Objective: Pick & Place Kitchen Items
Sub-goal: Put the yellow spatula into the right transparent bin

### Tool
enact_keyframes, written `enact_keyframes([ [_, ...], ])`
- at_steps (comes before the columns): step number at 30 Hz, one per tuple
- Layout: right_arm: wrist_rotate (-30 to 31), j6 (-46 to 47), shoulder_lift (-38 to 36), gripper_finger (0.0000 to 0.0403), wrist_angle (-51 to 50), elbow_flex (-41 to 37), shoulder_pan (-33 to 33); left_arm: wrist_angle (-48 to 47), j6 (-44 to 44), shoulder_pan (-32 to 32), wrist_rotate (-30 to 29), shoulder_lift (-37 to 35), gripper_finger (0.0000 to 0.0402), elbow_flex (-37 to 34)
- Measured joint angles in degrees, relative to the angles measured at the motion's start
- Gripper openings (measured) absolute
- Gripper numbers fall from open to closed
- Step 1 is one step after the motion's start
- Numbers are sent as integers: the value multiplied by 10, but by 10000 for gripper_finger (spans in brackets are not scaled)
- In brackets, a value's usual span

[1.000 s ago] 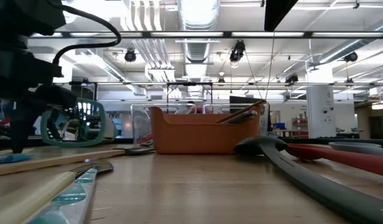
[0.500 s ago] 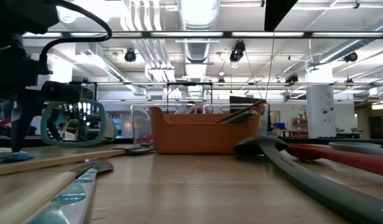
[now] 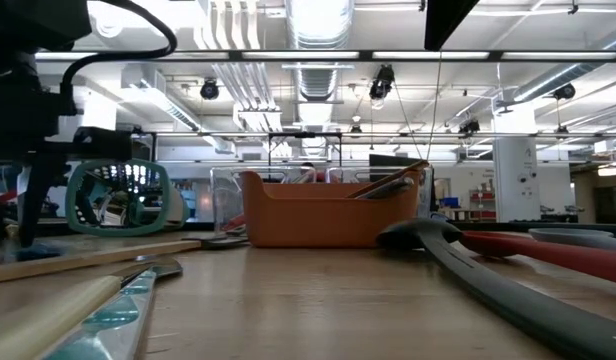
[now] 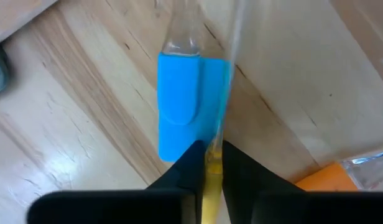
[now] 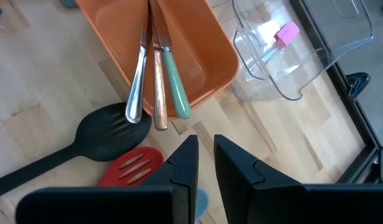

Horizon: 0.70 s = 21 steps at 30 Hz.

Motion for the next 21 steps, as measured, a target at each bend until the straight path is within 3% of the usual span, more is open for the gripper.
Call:
enact_keyframes([
  [8, 0, 0, 0, 44, 0, 0, 0, -24, -1, -2, 11, -2, 30, 20],
  [21, 0, 0, 0, 43, 0, 0, 0, -159, -13, -5, 19, -46, 30, 140],
])
